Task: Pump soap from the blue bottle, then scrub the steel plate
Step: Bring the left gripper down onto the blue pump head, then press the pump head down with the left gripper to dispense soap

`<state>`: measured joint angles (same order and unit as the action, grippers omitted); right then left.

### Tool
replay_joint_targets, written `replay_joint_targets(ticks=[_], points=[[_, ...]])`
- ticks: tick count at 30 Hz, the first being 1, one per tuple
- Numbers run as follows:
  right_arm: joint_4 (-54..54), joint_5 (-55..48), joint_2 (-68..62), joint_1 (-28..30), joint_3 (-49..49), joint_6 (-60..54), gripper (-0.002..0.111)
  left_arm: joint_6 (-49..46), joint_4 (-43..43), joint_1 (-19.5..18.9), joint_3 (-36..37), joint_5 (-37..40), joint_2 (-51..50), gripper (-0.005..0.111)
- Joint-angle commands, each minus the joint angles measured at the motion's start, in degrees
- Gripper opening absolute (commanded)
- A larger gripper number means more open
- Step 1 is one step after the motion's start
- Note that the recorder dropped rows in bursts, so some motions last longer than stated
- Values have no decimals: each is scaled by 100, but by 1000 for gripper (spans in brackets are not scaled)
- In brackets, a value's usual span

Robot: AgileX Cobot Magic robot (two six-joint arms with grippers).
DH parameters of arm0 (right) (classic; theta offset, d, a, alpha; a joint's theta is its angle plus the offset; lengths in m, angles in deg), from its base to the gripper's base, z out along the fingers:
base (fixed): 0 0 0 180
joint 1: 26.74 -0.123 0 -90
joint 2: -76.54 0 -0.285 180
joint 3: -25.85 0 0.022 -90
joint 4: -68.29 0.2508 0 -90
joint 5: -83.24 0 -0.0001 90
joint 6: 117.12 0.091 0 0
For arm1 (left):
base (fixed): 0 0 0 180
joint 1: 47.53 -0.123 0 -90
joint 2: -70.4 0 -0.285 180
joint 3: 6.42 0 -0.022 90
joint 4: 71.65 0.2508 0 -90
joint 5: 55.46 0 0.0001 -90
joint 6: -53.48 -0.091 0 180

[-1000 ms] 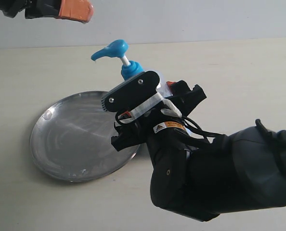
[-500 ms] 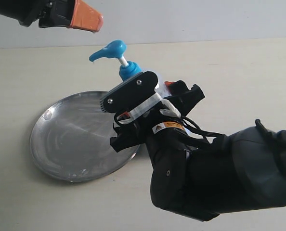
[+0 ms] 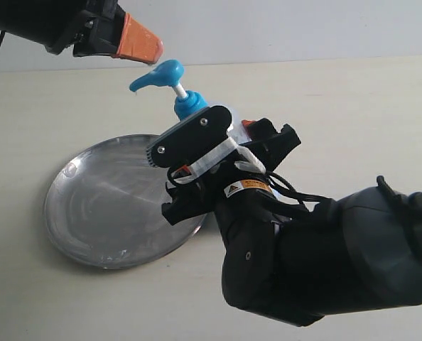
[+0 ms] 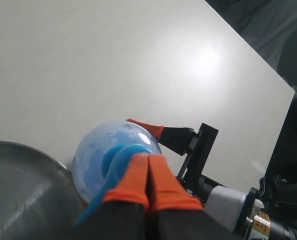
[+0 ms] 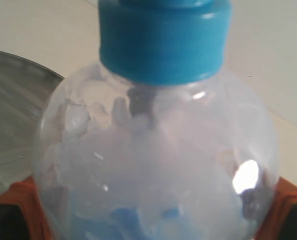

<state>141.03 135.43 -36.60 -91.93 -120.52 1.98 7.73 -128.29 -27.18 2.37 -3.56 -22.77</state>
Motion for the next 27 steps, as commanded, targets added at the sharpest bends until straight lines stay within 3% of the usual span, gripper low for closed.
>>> replay_joint_targets(ticks=[1, 27], points=[[-268, 343, 47, -12, -81, -54, 0, -34, -97, 32, -42, 15, -9, 0], [-441, 343, 47, -12, -81, -37, 0, -169, -203, 41, -42, 4, -203, 0]])
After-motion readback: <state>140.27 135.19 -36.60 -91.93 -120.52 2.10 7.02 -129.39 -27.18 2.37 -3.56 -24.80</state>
